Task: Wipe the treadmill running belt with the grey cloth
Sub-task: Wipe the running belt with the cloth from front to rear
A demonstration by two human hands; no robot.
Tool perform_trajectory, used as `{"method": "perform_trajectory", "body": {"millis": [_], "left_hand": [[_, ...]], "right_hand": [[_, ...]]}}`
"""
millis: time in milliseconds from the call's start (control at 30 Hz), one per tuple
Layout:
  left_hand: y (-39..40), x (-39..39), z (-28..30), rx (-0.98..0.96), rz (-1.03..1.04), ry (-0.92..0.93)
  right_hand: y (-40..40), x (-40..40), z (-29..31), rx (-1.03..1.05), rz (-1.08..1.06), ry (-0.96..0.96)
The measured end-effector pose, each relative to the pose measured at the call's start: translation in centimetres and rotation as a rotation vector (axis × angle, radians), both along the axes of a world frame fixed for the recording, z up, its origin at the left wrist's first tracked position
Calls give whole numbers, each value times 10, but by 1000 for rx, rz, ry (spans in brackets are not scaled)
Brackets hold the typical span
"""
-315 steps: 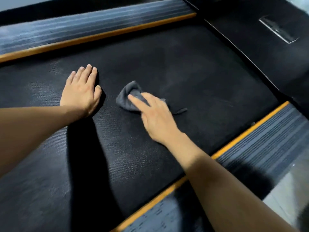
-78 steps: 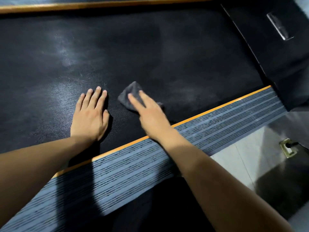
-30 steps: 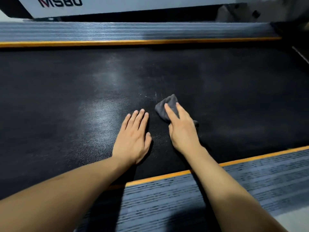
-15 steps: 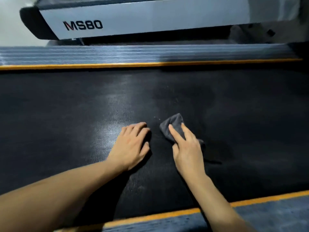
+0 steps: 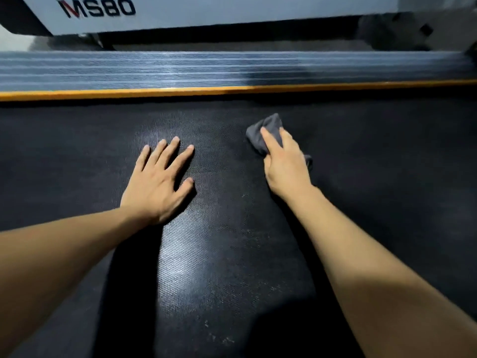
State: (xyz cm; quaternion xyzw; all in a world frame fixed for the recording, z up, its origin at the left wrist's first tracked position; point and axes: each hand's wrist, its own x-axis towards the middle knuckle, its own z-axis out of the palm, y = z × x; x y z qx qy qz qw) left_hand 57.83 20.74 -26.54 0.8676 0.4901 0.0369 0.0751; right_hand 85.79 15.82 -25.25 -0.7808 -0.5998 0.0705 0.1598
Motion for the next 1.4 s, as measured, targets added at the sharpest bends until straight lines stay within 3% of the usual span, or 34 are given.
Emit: {"method": "perform_trajectory", "body": {"millis": [100,200,367,500,567,667,900,1000,1067,1200,1267,1333,1400], "left_hand": [[0,3,4,-34,-12,-2],[-1,2,6,-38,-15,12],[1,3,7,-39,-11,6],[2,4,5,-31,-14,25],[3,3,6,-44,-24,33],[3,2,7,-53,-30,41],[2,3,8,-59,-24,35],[3,5,7,-56,-18,50],[4,4,7,-55,-16,47],[4,3,7,-51,-19,40],[6,3,7,-58,-24,47],[6,3,9,-59,-23,46],[6,3,10,-62,-21,44]], "right_hand": [[24,23,5,-54,51,-13],[40,36,3,31,32,-68],[72,18,1,101,-266,55],[87,-69,-3,189,34,99],[89,-102,-1,91,158,105],[91,-87,-4,82,196,37],[82,10,-7,126,-301,-2],[85,12,-9,119,-435,-8],[89,-19,-9,140,-378,-40],[90,-86,-12,152,10,19],[87,-79,-8,77,173,24],[78,-41,-4,79,198,-1],[59,8,-5,107,35,-37]]}}
